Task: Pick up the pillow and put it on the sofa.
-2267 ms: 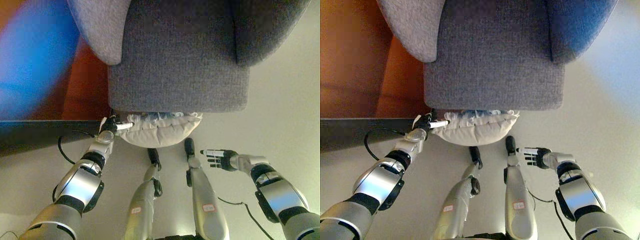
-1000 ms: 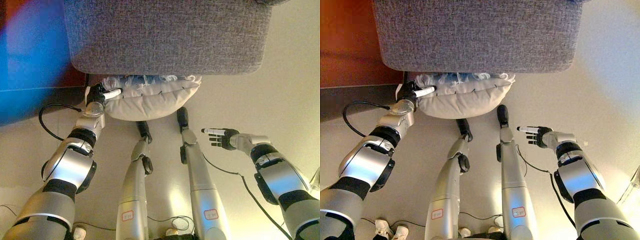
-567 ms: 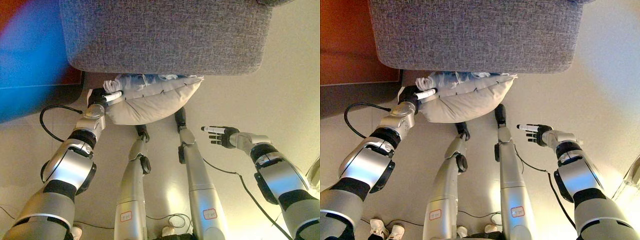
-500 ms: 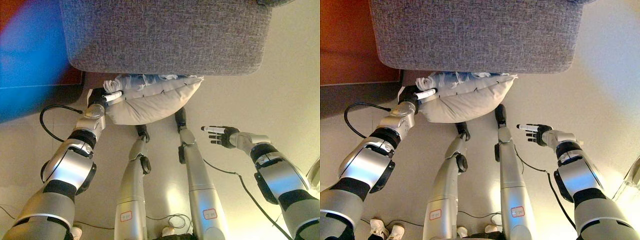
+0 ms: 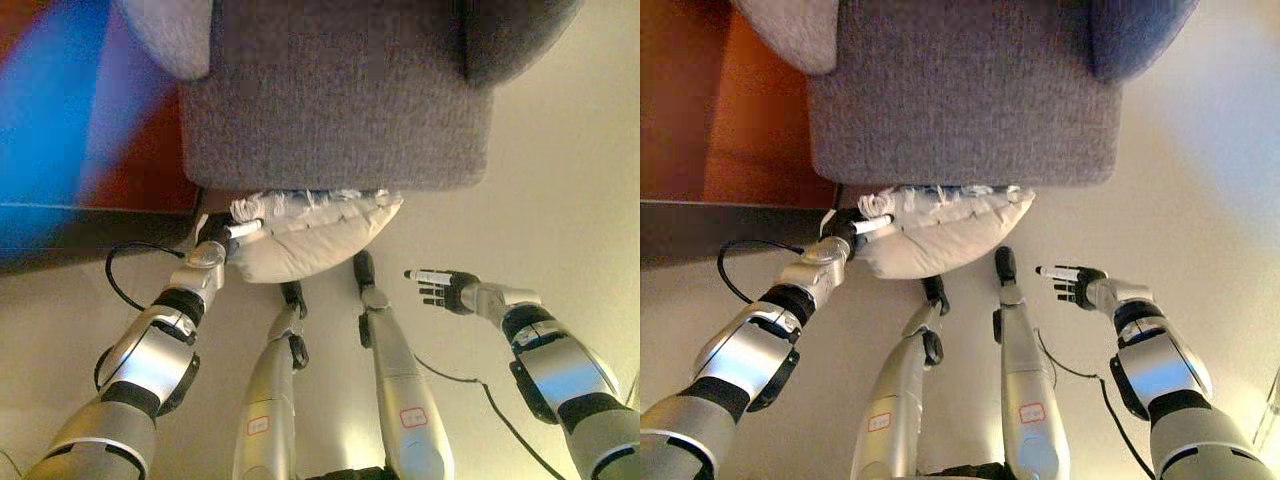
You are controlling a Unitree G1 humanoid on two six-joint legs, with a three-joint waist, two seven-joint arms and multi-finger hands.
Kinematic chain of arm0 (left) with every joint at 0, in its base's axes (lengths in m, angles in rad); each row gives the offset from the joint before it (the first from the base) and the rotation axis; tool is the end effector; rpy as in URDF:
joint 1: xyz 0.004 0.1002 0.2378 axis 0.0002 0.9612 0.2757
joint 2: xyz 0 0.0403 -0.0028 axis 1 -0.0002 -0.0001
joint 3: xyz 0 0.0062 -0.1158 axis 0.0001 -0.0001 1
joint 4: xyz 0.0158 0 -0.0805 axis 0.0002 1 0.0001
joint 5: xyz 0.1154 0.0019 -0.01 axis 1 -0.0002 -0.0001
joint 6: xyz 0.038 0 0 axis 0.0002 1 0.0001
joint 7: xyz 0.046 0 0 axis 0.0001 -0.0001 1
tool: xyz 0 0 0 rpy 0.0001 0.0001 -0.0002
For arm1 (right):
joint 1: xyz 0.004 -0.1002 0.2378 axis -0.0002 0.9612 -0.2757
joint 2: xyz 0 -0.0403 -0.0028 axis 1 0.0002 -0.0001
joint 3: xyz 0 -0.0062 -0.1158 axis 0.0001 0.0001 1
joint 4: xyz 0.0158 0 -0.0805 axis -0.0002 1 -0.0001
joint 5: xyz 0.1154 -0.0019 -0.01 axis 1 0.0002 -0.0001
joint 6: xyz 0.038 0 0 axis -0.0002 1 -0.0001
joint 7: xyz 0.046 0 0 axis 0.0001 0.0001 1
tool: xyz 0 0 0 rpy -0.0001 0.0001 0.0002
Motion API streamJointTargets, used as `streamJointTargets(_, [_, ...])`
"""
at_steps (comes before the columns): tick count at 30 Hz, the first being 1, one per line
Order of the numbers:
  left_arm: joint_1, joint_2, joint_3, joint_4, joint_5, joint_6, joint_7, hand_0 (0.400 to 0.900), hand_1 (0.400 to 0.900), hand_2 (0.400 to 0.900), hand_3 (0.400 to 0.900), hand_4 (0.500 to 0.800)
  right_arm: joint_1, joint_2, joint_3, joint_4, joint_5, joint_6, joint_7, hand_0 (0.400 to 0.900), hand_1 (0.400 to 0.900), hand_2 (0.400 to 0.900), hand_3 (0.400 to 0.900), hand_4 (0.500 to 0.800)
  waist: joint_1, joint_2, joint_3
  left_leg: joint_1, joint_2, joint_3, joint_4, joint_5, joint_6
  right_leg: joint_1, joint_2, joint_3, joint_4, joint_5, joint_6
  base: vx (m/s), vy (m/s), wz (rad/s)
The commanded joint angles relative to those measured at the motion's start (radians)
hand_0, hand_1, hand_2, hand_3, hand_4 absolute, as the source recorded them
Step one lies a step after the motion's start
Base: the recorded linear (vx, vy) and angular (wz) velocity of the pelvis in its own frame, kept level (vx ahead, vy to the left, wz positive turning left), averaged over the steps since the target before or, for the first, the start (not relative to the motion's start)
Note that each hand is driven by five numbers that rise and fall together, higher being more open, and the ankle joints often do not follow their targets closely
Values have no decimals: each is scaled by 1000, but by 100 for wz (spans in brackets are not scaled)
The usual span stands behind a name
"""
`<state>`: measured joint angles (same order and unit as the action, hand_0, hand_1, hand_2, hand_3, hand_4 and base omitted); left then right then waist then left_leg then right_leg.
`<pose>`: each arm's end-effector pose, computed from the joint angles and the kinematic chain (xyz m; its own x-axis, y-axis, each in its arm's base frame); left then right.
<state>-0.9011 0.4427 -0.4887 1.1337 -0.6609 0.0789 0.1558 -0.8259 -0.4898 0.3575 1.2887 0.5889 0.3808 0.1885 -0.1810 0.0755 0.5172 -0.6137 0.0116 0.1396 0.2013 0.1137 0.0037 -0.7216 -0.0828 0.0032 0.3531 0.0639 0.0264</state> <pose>0.3635 0.2137 0.0777 0.9220 0.1935 -0.3354 -0.1405 0.9743 0.1758 0.3264 -0.2653 0.0347 0.6790 -0.0486 -0.7326 0.0522 0.9985 -0.0178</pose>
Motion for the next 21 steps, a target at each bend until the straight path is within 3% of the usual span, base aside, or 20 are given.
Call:
streamJointTargets(1, [-27, 55, 57, -63, 27, -67, -18, 400, 400, 400, 400, 500, 69, -40, -7, 8, -36, 2, 39, 900, 900, 900, 900, 800, 38, -17, -5, 85, -32, 9, 117, -143, -84, 154, 11, -45, -46, -96, 19, 99, 4, -2])
streamJointTargets(14, [139, 78, 53, -177, 114, -46, -77, 400, 400, 400, 400, 500, 243, -6, -66, -13, -87, 4, 70, 900, 900, 900, 900, 800, 65, 8, -181, 396, -60, -6, -120, -118, -75, 464, -25, -86, -219, -93, 51, 114, 4, 0])
streamJointTargets(21, [194, 124, 59, -267, 160, -26, -106, 400, 400, 400, 400, 500, 386, 4, -115, -25, -119, -9, 88, 900, 900, 900, 900, 800, 62, 27, -289, 541, -65, -7, -209, -122, -66, 608, -21, -104, -307, -75, 65, 169, -14, 4])
